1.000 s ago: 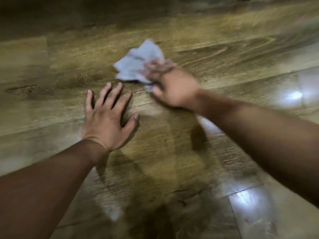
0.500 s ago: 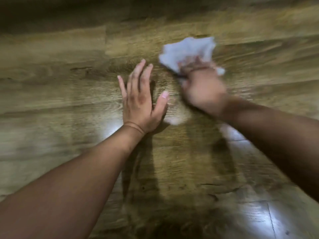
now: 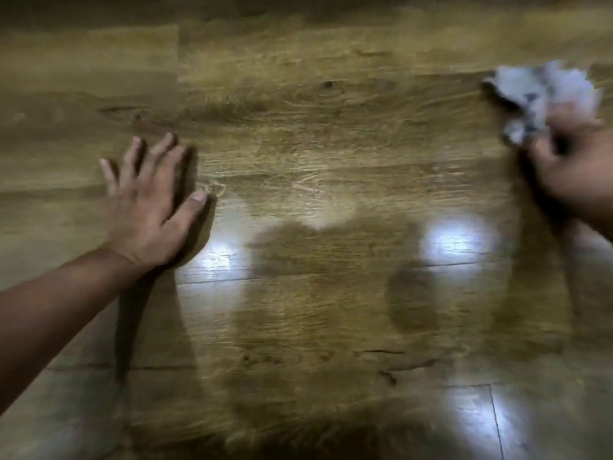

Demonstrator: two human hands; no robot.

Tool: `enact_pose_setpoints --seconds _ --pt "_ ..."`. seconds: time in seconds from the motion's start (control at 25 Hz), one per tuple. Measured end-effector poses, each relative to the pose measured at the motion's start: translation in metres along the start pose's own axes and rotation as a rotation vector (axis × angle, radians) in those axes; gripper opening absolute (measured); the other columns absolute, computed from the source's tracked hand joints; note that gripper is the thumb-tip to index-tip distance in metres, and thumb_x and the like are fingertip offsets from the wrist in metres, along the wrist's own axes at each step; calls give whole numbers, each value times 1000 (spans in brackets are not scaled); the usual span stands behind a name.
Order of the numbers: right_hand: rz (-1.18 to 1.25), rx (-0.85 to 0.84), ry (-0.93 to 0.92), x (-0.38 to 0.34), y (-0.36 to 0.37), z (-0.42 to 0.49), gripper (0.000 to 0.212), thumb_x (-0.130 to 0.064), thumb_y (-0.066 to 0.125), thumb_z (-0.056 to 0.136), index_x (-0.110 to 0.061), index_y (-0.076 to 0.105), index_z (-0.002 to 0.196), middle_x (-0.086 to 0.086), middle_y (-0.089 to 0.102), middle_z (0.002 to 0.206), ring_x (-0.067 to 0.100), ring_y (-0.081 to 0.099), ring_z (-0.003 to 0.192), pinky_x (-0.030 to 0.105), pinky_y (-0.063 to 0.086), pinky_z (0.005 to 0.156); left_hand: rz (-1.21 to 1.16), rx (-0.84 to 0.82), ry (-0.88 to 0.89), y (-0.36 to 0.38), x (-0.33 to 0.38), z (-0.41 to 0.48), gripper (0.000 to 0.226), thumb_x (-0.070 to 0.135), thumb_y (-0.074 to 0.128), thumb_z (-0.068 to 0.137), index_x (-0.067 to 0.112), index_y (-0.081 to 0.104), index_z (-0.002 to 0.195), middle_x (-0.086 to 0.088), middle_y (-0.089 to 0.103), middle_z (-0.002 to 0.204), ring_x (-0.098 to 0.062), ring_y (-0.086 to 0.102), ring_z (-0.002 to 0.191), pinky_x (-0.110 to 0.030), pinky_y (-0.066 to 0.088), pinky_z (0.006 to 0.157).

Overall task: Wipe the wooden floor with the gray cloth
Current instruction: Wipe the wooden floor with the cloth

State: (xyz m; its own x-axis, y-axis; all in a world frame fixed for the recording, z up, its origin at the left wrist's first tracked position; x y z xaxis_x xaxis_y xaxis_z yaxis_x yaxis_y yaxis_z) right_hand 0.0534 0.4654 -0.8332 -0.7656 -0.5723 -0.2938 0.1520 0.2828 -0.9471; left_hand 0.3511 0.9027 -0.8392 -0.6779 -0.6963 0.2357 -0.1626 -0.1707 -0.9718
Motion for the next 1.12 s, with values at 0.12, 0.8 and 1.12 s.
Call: enact_pose_setpoints --seconds 0.12,0.8,1.12 --pt "-138 85 336 22 -7 6 46 -39 34 91 -10 56 119 25 58 122 45 53 115 59 41 101 8 33 -2 0 -1 3 74 60 32 89 18 36 149 -6 31 161 -38 18 150 -68 4 117" --pt "46 -64 38 2 -12 -67 52 -50 46 87 -11 64 117 20 61 129 39 55 123 54 42 106 -55 105 82 0 -1 2 68 56 35 93 13 43 145 -11 39 156 -35 29 146 -59 11 118" --pt "-4 -138 -554 -240 83 -100 55 -33 45 96 -18 37 149 11 30 158 28 22 148 38 13 118 -23 136 -3 6 -1 2 58 47 37 97 12 46 142 -8 42 156 -32 31 146 -57 14 118"
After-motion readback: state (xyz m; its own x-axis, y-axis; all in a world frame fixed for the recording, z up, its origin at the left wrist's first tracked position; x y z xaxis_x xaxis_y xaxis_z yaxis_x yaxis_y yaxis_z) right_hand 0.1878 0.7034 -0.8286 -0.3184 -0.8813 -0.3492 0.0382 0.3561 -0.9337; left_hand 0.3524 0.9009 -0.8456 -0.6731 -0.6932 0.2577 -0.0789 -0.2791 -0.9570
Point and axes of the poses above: each hand's wrist, its own z-axis towards the middle knuckle, its own y-axis out of the palm, x = y × z, the point moved 3 cm from there along z, towards the middle knuckle
